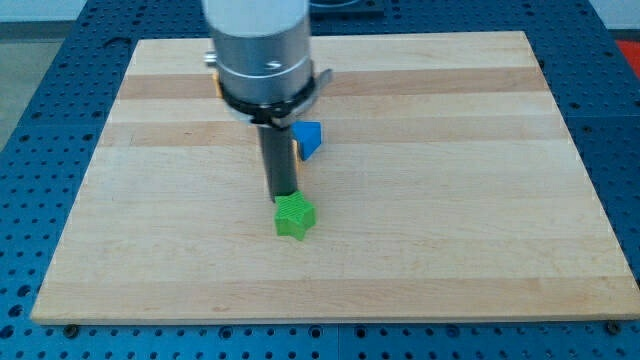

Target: Push the green star towards the bottom left

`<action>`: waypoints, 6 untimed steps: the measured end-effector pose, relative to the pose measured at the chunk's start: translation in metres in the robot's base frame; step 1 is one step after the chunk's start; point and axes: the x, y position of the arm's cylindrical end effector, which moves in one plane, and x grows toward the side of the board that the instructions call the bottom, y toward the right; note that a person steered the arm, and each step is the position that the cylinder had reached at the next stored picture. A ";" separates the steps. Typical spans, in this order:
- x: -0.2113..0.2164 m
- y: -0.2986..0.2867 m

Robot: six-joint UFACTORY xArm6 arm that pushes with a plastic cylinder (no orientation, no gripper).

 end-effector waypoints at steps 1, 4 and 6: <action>0.000 0.022; 0.019 0.080; 0.031 -0.052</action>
